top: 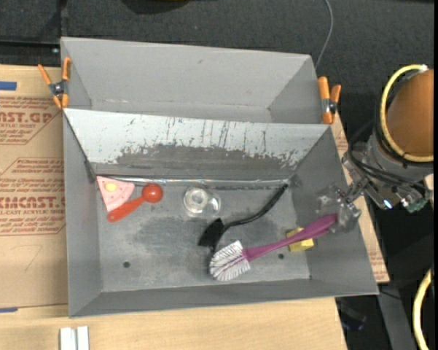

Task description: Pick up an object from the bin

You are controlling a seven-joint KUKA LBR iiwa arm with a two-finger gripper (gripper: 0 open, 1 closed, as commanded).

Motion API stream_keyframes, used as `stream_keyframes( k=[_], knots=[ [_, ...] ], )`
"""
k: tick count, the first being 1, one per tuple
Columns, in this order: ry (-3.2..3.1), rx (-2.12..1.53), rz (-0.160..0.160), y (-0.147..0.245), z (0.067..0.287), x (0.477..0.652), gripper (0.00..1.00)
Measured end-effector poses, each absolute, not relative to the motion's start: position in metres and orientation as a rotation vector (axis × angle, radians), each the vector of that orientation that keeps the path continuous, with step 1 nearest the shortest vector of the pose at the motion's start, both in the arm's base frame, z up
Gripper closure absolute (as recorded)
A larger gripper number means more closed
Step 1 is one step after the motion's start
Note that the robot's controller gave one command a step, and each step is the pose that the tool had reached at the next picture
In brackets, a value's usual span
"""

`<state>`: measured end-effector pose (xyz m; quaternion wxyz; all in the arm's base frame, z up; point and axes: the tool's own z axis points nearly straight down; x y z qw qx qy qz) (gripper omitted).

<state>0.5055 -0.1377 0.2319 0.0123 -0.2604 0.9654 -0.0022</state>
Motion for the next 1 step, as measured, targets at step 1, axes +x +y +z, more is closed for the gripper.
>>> stream_keyframes(
  k=[1],
  knots=[
    [3.031,-0.79,0.01,-0.1366,0.1485,0.5025,1.0]
  ],
)
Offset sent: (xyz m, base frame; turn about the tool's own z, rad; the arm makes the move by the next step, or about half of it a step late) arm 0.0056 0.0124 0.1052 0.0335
